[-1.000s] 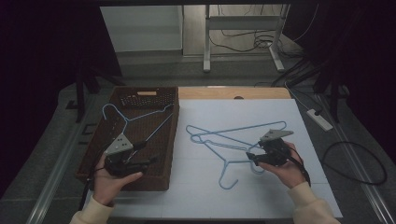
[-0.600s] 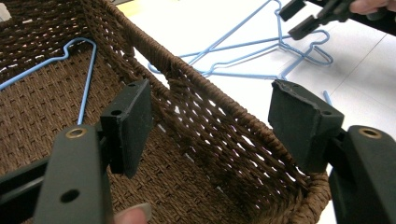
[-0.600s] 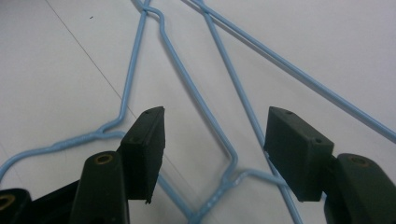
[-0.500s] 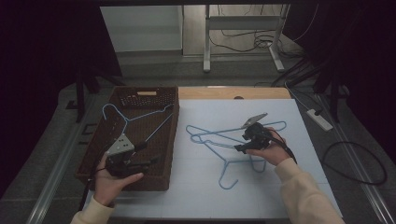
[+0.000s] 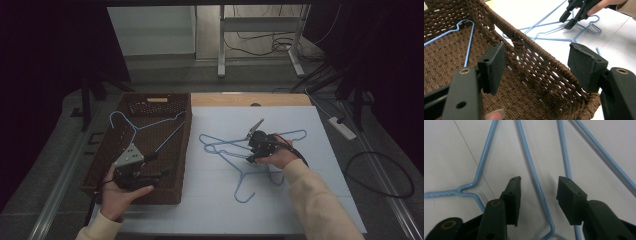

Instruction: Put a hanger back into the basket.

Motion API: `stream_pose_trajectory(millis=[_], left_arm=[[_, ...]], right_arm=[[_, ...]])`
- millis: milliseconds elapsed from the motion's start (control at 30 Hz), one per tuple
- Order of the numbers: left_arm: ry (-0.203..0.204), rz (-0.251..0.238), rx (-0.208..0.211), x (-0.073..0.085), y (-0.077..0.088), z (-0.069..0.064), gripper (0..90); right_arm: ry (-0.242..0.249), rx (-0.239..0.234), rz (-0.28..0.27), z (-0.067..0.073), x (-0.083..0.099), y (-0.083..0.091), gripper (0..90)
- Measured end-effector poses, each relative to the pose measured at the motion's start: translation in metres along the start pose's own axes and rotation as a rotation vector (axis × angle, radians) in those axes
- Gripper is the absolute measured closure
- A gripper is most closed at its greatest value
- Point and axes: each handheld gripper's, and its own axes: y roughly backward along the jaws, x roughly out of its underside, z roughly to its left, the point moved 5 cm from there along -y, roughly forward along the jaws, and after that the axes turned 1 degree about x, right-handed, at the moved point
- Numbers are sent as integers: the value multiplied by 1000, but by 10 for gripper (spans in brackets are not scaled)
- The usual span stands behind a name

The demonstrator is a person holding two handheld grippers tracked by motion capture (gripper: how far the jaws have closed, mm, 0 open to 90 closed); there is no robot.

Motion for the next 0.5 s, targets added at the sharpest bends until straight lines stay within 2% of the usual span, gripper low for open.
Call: stream_pose_trajectory(millis=[167, 300, 333, 500], left_arm=[[0, -1, -3, 0, 1, 1, 319], [0, 0, -2, 0, 1, 1, 319], [-1, 0, -2, 0, 1, 1, 319], [0, 0, -2, 0, 1, 1, 319]], right_arm=[[46, -9, 56, -1, -1, -4, 629], [57, -27, 71, -3, -2, -6, 689], [66, -46, 83, -3, -3, -7, 723], [111, -59, 113, -2, -6, -7, 793]])
